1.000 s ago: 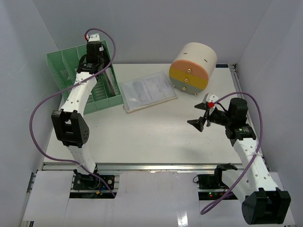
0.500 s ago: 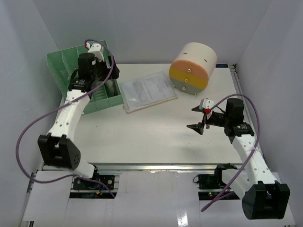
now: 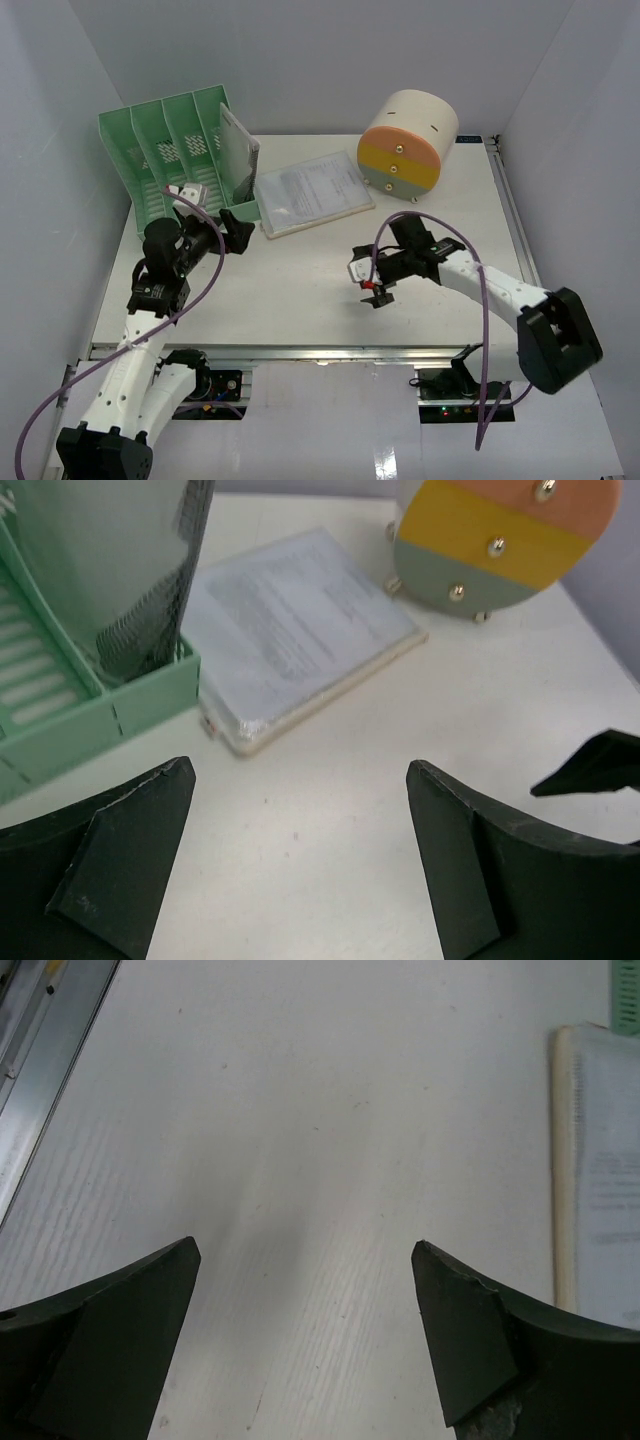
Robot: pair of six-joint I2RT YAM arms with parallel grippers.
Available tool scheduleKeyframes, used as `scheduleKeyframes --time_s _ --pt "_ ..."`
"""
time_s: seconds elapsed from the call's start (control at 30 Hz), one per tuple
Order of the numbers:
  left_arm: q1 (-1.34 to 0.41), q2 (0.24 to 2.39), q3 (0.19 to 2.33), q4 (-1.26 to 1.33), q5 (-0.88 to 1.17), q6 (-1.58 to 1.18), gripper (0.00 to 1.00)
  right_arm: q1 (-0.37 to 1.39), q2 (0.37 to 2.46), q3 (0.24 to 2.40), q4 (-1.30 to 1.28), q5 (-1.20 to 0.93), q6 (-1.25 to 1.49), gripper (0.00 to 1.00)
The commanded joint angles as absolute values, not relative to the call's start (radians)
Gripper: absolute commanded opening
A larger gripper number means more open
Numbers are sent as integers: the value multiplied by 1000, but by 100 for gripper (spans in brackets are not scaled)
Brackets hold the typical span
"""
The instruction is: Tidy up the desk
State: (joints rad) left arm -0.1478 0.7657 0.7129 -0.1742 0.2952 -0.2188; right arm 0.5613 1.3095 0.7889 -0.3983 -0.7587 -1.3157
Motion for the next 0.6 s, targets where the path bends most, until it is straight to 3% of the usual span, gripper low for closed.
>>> scheduleKeyframes --time_s 0.0,0.2,0.57 --pt "-149 640 613 -154 295 -193 98 667 1546 969 -196 -574 -1231 99" --pt "-149 562 594 -166 175 -215 98 686 1872 1297 -135 -500 -1064 86" --pt "-148 540 600 -169 133 -202 98 683 2192 1638 -208 -445 -1016 77"
